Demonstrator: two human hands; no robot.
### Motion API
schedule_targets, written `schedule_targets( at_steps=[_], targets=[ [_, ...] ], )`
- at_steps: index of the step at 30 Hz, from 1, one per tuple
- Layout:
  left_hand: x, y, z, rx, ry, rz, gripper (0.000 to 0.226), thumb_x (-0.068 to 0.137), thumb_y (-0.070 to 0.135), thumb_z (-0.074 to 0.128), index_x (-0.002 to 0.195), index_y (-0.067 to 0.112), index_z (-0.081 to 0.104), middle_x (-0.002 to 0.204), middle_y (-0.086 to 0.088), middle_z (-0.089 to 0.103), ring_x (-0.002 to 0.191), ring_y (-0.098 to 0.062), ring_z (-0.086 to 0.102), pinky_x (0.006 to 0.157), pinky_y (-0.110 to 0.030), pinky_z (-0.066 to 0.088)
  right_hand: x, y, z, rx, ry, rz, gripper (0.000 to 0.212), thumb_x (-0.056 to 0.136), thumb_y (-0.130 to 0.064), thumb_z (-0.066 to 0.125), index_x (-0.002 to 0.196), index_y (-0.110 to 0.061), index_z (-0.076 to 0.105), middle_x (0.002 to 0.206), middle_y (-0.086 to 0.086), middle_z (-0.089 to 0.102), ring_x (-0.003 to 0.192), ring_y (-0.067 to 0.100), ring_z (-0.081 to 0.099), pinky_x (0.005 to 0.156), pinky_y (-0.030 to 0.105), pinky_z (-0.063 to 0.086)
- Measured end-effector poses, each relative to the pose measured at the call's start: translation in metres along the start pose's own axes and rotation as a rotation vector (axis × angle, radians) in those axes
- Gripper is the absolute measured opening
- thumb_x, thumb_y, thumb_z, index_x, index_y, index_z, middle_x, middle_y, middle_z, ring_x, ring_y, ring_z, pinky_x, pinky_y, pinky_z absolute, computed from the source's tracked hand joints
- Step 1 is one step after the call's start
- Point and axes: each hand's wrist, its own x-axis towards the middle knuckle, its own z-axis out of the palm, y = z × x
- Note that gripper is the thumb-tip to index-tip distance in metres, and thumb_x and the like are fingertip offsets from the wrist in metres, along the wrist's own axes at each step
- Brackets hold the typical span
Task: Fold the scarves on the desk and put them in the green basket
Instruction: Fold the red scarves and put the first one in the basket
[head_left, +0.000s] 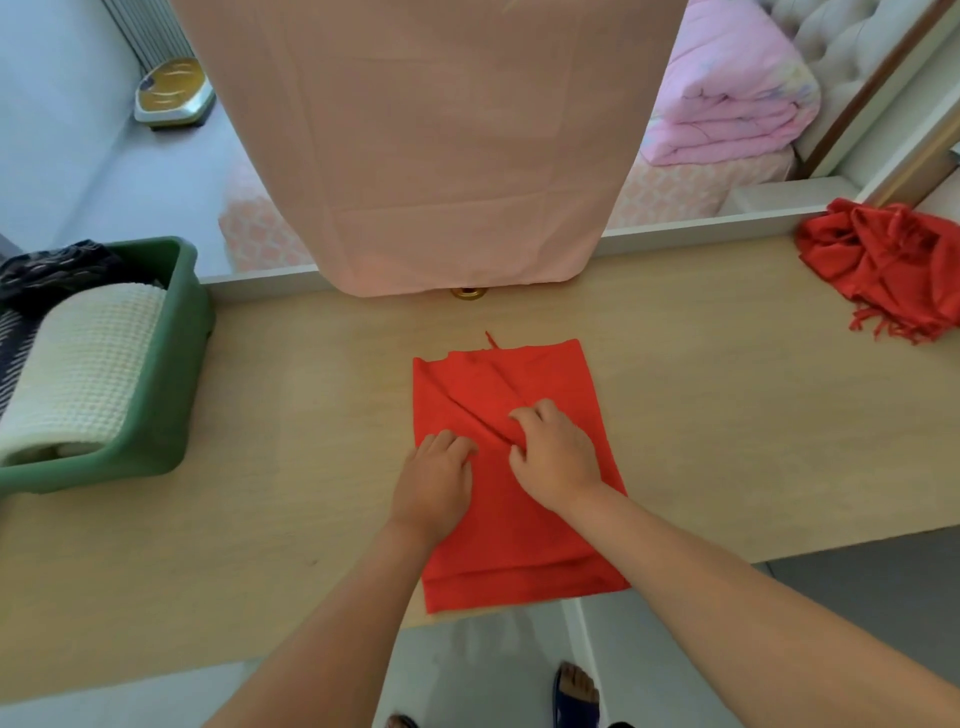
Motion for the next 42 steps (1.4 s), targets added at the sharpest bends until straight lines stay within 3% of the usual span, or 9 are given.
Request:
schedule_targets(
  at_steps=[6, 11, 15, 19, 23, 30, 33, 37, 42],
  targets=[
    [0.021, -0.013, 0.001, -0.053, -0.032, -0.027, 0.030, 0.088, 0.012, 0.055, 0.118, 0.013, 0.059, 0.109, -0.005, 0.056, 0.098, -0.027, 0.051, 0.086, -0.042, 0.046, 0.034, -0.005, 0.019, -0.239, -0.042, -0.049, 0.030, 0.083, -0.028, 0.067, 0.112, -0.019, 0.064, 0.109, 0.005, 0.058, 0.096, 0.027, 0.059, 0.072, 0.039, 0.045],
    [0.032, -0.020, 0.008, -0.059, -0.070, -0.036, 0.053, 0.091, 0.016, 0.054, 0.143, 0.009, 0.042, 0.141, -0.009, 0.042, 0.124, -0.027, 0.041, 0.104, -0.040, 0.043, 0.044, 0.017, 0.019, -0.085, 0.132, 0.016, 0.013, 0.087, -0.024, 0.062, 0.086, -0.017, 0.073, 0.080, 0.003, 0.065, 0.070, 0.030, 0.065, 0.059, 0.035, 0.047],
    [0.052, -0.012, 0.011, -0.041, -0.013, -0.041, 0.058, 0.095, 0.020, 0.052, 0.148, 0.009, 0.035, 0.151, -0.013, 0.033, 0.135, -0.033, 0.034, 0.114, -0.042, 0.032, 0.063, 0.031, -0.006, 0.235, 0.272, 0.386, 0.020, 0.093, -0.024, 0.054, 0.103, -0.018, 0.070, 0.097, 0.005, 0.071, 0.089, 0.030, 0.066, 0.070, 0.032, 0.045],
    [0.064, -0.011, 0.027, 0.065, -0.269, -0.066, 0.080, 0.096, 0.044, 0.049, 0.157, 0.028, -0.001, 0.164, -0.003, -0.010, 0.150, -0.027, -0.002, 0.121, -0.043, 0.013, 0.080, 0.064, -0.012, 0.396, 0.156, 0.693, 0.026, 0.094, -0.026, 0.050, 0.113, -0.019, 0.066, 0.113, 0.007, 0.070, 0.106, 0.029, 0.063, 0.080, 0.031, 0.045],
    [0.061, -0.015, 0.037, 0.132, -0.283, -0.073, 0.086, 0.093, 0.061, 0.039, 0.154, 0.031, -0.013, 0.161, -0.003, -0.023, 0.149, -0.024, -0.017, 0.122, -0.045, 0.001, 0.084, 0.069, -0.007, 0.394, 0.061, 0.587, 0.039, 0.090, -0.032, 0.060, 0.128, -0.022, 0.057, 0.121, 0.001, 0.067, 0.113, 0.025, 0.061, 0.092, 0.034, 0.047],
    [0.056, -0.022, 0.047, 0.255, -0.319, -0.088, 0.096, 0.077, 0.081, -0.005, 0.154, 0.026, -0.015, 0.162, -0.006, -0.018, 0.149, -0.022, -0.019, 0.122, -0.040, -0.007, 0.074, 0.091, -0.002, 0.347, 0.139, 0.455, 0.047, 0.091, -0.008, 0.058, 0.137, -0.015, 0.048, 0.125, 0.010, 0.060, 0.110, 0.028, 0.060, 0.093, 0.038, 0.048],
    [0.056, -0.013, 0.041, 0.303, -0.285, -0.089, 0.090, 0.083, 0.075, 0.006, 0.155, 0.022, -0.008, 0.162, -0.008, -0.015, 0.150, -0.025, -0.014, 0.122, -0.045, -0.004, 0.048, 0.086, -0.004, 0.055, 0.168, 0.208, 0.054, 0.085, -0.010, 0.062, 0.137, -0.015, 0.049, 0.132, 0.011, 0.049, 0.115, 0.029, 0.053, 0.096, 0.042, 0.047],
    [0.043, 0.004, 0.039, 0.240, -0.131, 0.175, 0.068, 0.092, 0.049, 0.040, 0.152, 0.017, 0.033, 0.162, -0.008, 0.017, 0.150, -0.025, 0.014, 0.120, -0.047, 0.013, -0.006, 0.063, 0.002, -0.108, 0.139, -0.026, 0.050, 0.082, -0.019, 0.060, 0.132, -0.018, 0.056, 0.141, 0.012, 0.048, 0.121, 0.032, 0.049, 0.096, 0.046, 0.044],
    [0.019, 0.000, 0.044, 0.250, -0.301, 0.122, 0.067, 0.093, 0.057, 0.032, 0.154, 0.029, 0.026, 0.162, -0.003, 0.014, 0.150, -0.025, 0.014, 0.120, -0.044, 0.017, -0.072, 0.052, 0.029, -0.136, -0.136, 0.177, 0.067, 0.089, -0.049, 0.041, 0.147, -0.016, 0.043, 0.154, 0.014, 0.038, 0.136, 0.034, 0.042, 0.106, 0.050, 0.042]
  ],
)
